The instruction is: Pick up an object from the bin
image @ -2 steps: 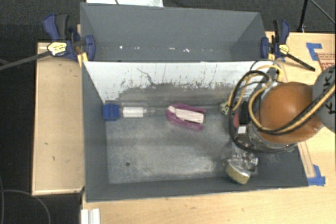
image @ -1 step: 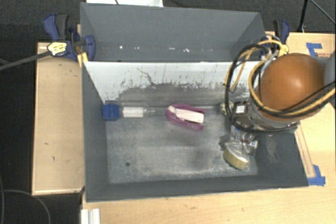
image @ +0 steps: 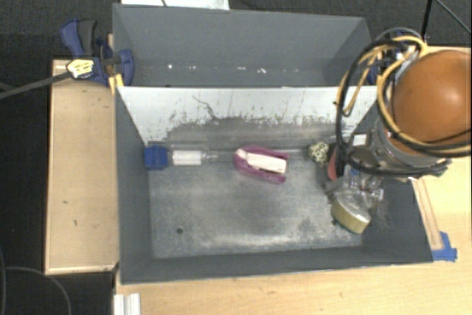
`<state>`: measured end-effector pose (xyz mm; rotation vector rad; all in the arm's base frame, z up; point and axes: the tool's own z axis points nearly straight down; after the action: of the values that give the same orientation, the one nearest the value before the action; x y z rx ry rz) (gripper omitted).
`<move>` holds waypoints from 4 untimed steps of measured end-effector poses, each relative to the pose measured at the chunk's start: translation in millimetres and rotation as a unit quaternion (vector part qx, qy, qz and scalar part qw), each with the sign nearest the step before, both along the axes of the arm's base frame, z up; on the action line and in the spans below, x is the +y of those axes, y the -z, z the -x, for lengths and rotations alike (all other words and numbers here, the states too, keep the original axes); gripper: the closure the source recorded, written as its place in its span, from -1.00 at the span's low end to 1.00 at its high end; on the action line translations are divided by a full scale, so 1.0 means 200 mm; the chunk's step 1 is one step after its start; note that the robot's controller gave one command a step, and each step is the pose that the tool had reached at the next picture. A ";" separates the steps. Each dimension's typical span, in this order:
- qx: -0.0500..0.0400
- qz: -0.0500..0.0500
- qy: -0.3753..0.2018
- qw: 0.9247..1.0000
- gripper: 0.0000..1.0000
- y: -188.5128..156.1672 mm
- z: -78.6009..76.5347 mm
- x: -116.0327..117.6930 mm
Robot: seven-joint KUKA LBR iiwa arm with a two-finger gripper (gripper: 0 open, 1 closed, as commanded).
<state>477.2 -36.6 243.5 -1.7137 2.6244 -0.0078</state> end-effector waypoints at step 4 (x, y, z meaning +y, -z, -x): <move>0.007 -0.003 -0.037 0.999 -1.00 0.76 0.01 -0.26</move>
Offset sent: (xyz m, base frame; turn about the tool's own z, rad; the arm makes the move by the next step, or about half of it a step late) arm 0.0175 -0.0329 -0.0767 -0.1878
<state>475.5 -88.1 92.1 -1.8139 2.5670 0.0120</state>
